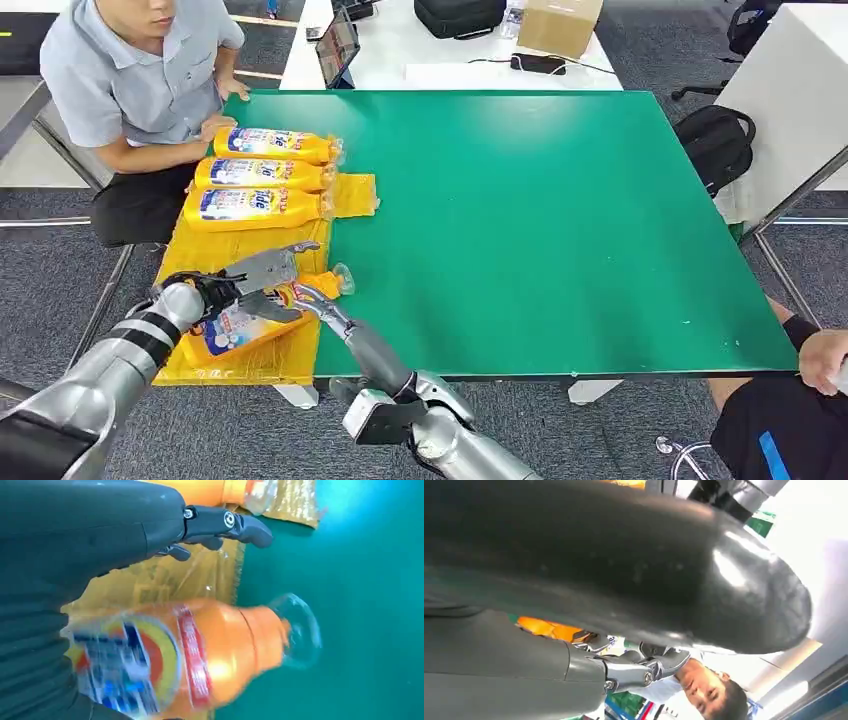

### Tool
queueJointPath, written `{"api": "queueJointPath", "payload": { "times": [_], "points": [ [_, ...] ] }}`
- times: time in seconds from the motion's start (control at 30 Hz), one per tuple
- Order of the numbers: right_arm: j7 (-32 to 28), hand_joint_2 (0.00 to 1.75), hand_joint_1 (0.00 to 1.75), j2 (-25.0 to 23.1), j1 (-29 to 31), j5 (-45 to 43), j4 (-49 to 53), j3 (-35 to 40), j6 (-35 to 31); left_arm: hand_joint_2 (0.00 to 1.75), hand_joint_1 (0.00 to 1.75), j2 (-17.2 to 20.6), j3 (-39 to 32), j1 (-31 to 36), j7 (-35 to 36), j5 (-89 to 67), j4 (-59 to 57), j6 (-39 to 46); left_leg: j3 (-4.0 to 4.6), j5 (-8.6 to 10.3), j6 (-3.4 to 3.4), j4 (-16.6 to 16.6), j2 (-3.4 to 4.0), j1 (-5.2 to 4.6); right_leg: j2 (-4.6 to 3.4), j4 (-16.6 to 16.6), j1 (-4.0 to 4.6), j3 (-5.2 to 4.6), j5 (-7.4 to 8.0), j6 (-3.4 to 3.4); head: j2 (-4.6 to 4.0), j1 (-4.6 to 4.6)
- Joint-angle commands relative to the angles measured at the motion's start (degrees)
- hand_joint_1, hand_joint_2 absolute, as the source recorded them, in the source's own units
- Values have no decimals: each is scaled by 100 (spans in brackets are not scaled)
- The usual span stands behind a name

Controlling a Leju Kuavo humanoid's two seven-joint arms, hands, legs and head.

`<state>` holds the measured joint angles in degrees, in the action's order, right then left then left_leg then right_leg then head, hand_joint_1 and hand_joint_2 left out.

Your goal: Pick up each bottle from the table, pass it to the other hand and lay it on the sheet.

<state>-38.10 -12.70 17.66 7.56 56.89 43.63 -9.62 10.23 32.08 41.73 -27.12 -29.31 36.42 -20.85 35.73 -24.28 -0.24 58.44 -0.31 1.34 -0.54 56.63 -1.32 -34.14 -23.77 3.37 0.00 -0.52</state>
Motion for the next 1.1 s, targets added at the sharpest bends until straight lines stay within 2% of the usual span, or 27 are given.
{"api": "queueJointPath", "payload": {
  "times": [0.03, 0.1, 0.17, 0.2, 0.23, 0.33, 0.43, 0.47, 0.6, 0.63, 0.7, 0.73, 0.77, 0.83, 0.87, 0.9, 0.93, 0.97, 1.0, 1.07, 1.1],
  "points": [
    [-190, 0, 0, 186, 80, -5, 4, -37, -13, 175, 0, 108, -118, -131, 32, 15, 480, -9, -11, -3, 9, -1, 0, 0, 7, -3, 3, 12, -3, -12, 0, 0],
    [-190, 0, 0, 186, 80, -5, 4, -37, -13, 175, 0, 108, -118, -131, 32, 15, 480, -9, -16, -5, 9, -2, 5, 2, 3, -4, 6, 17, -3, -15, 0, 0],
    [-190, 0, 0, 215, 44, 39, 95, -79, -73, 175, 0, 225, -352, -788, 112, 490, 1685, 286, -18, -5, 9, -4, 1, 1, 7, -5, 5, 19, -5, -16, 0, 0],
    [-190, 0, 0, 267, -21, 91, 345, -96, -271, 175, 0, 168, -598, -1185, 167, 578, 2340, 711, -20, -5, 9, -8, 6, -1, 2, -9, 3, 19, -3, -13, 0, -2],
    [-190, 175, 0, 350, -110, 157, 658, -93, -514, 175, 0, -41, -875, -1739, 386, 574, 3124, 1076, -12, -3, 7, -7, 8, -3, -3, -6, 0, 11, -1, -9, 0, 0],
    [-190, 175, 0, 453, -385, 251, 1209, -230, -1042, 175, 0, -783, -1302, -2619, 980, 190, 4398, 1648, -31, -14, 18, -12, -3, -8, 11, -16, -3, 35, -14, -10, 0, 2],
    [-190, 175, 0, 713, -656, 205, 2414, -302, -1633, 175, 0, -1598, -1822, -3112, 936, -6, 5225, 2212, -17, -19, 15, 0, -19, -8, 27, -13, -2, 25, -21, -6, 0, 0],
    [-190, 175, 0, 713, -656, 205, 2414, -302, -1633, 175, 0, -1598, -1822, -3112, 936, -6, 5225, 2212, 10, -14, 14, 7, -28, -10, 32, -7, -5, 3, -18, -1, 0, -2],
    [-190, 175, 0, 713, -656, 205, 2414, -302, -1633, 175, 0, -1598, -1822, -3112, 936, -6, 5225, 2212, 7, -23, 11, 3, -4, -8, 11, -21, -2, 6, -14, -10, 0, -2],
    [-190, 175, 0, 781, -811, 28, 2966, -520, -1739, 175, 0, -1960, -2081, -3130, 928, -209, 5468, 2380, 8, -19, 8, 0, -1, -7, 7, -21, -1, 1, -11, -11, 0, -2],
    [-190, 175, 0, 635, -1090, -81, 3182, -1062, -1769, 175, 0, -2419, -2429, -3395, 794, -216, 5908, 2538, 16, -22, 8, 8, -9, -5, 16, -14, 2, -4, -14, -14, 0, -2],
    [-190, 175, 0, 602, -1379, 117, 3479, -1435, -1791, 175, 0, -2759, -2640, -3757, 678, 59, 6446, 2540, 22, -19, 6, 6, -9, -3, 13, -17, 3, -14, -10, -10, 0, 2],
    [-190, 0, 0, 540, -1576, 89, 3600, -1669, -1795, 175, 0, -2758, -2638, -3914, 604, 161, 6637, 2654, 14, -25, 11, 9, -16, -4, 23, -14, 3, -3, -18, -13, 0, 2],
    [-190, 0, 0, 159, -2108, -78, 3817, -2333, -1784, 175, 0, -2864, -2769, -4311, 391, 640, 6844, 3107, -1, -32, 14, 4, -15, -3, 23, -22, 4, 16, -24, -11, 0, 2],
    [-190, 0, 0, 148, -2246, 46, 4019, -2315, -2052, 175, 0, -2853, -2770, -4430, 324, 847, 6814, 3214, -2, -30, 11, 0, -2, -3, 9, -22, 2, 12, -20, -9, 0, 2],
    [-190, 0, 0, 271, -2327, 164, 4194, -2107, -2665, 175, 0, -2827, -2725, -4478, 191, 1066, 6677, 3374, 6, -24, 7, -4, 1, -8, 3, -21, -4, -1, -13, -5, 0, 0],
    [-190, 0, 0, 170, -2503, 594, 4322, -2227, -3038, 175, 0, -2864, -2688, -4514, 14, 1257, 6541, 3548, -18, -39, 12, -4, 5, -6, 1, -23, 0, 24, -26, -13, 0, 0],
    [-190, 175, 0, -71, -2672, 1010, 4409, -2520, -3038, 175, 0, -2815, -2577, -4529, -45, 1369, 6440, 3646, -2, -29, 8, -6, -8, -8, 12, -22, -3, 10, -19, -9, 0, 2],
    [-190, 175, 0, -346, -2804, 1047, 4400, -2896, -3038, 175, 0, -2762, -2456, -4579, -63, 1492, 6376, 3713, -14, -36, 9, -6, -6, -8, 12, -22, -1, 21, -25, -14, 0, 2],
    [-190, 175, 0, -730, -2923, 1090, 4266, -3807, -3038, 175, 0, -2716, -2276, -4804, -220, 1566, 6424, 3948, 12, -29, 5, -3, -15, -7, 19, -20, -2, -4, -25, 4, 0, 0],
    [20, 175, 0, -479, -2684, 920, 4080, -4025, -3037, 175, 0, -2705, -2257, -4900, -311, 1575, 6407, 4039, -6, -34, 8, -6, -24, -8, 29, -22, -2, 17, -33, -2, 0, 0]
  ]
}}
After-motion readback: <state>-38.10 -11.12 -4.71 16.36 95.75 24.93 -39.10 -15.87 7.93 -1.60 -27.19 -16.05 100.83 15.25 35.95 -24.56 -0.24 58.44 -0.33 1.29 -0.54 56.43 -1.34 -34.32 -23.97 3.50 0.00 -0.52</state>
